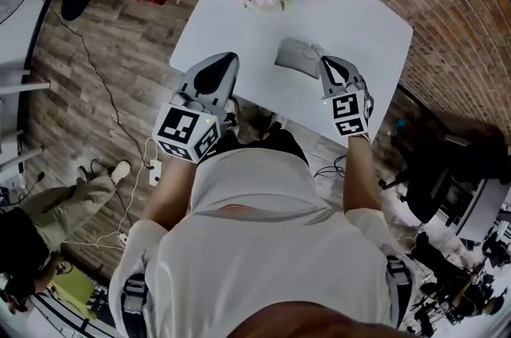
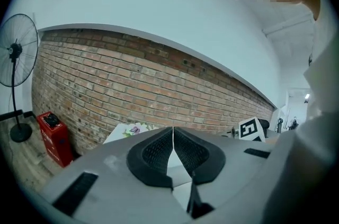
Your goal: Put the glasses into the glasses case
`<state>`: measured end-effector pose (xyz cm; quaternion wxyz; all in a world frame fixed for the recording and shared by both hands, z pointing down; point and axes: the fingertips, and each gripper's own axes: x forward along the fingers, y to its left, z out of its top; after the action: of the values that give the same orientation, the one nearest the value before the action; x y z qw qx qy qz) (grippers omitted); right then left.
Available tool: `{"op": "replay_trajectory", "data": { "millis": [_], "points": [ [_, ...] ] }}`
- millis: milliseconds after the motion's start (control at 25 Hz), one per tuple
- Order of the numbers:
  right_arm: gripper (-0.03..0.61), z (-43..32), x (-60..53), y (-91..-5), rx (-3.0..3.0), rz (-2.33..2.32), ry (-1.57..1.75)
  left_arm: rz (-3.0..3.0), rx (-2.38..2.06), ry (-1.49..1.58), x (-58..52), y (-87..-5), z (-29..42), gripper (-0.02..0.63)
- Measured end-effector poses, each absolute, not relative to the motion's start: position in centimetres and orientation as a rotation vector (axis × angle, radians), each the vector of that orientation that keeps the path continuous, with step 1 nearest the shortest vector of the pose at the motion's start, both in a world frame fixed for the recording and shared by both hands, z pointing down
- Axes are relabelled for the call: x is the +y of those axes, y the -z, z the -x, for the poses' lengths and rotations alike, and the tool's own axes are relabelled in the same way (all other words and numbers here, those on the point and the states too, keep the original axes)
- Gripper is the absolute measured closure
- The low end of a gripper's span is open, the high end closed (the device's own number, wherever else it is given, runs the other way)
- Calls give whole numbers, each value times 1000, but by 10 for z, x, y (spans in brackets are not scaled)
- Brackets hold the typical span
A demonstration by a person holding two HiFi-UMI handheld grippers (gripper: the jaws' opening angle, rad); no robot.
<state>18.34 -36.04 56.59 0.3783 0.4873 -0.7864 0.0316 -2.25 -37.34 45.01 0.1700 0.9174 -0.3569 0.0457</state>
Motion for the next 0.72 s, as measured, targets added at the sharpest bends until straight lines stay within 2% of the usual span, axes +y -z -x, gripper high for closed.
{"op": "replay_trajectory", "data": {
  "millis": [360,720],
  "points": [
    [519,-165,-374,-669,-1850,-878,-55,-2531,-1108,-147,-360,-464,44,595],
    [519,-167,-374,-727,-1707,-695,-56,-2498,-1161,-144,-350,-467,63,595]
  ]
}}
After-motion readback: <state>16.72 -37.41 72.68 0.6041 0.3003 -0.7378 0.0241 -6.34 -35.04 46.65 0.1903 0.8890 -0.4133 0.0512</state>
